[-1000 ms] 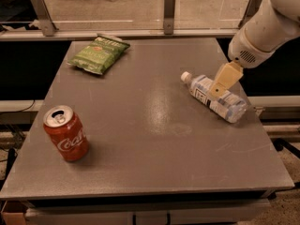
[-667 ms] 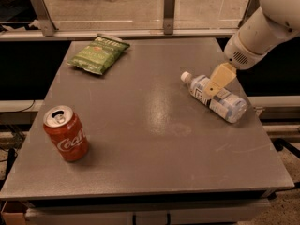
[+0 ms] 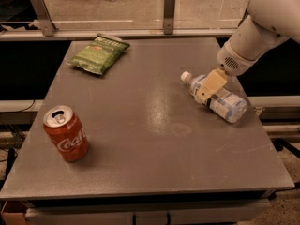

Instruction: Pick blue plastic bottle

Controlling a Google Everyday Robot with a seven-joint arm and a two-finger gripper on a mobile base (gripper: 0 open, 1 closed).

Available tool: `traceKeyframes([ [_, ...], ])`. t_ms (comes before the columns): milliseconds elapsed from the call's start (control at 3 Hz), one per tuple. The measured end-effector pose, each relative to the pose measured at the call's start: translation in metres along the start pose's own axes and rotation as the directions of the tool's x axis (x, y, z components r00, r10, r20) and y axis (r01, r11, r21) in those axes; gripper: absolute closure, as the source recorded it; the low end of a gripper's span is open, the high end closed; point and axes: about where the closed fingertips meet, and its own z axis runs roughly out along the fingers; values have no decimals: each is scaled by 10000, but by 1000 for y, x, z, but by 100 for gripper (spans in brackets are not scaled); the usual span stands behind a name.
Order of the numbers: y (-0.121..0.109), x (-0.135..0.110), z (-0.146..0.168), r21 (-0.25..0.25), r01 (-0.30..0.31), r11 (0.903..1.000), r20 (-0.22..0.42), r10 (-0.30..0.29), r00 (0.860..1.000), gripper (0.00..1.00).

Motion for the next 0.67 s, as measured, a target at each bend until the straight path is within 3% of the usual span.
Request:
traceKeyframes([
  [667, 17, -1, 4, -562, -205, 9982, 9, 206, 9998, 64],
])
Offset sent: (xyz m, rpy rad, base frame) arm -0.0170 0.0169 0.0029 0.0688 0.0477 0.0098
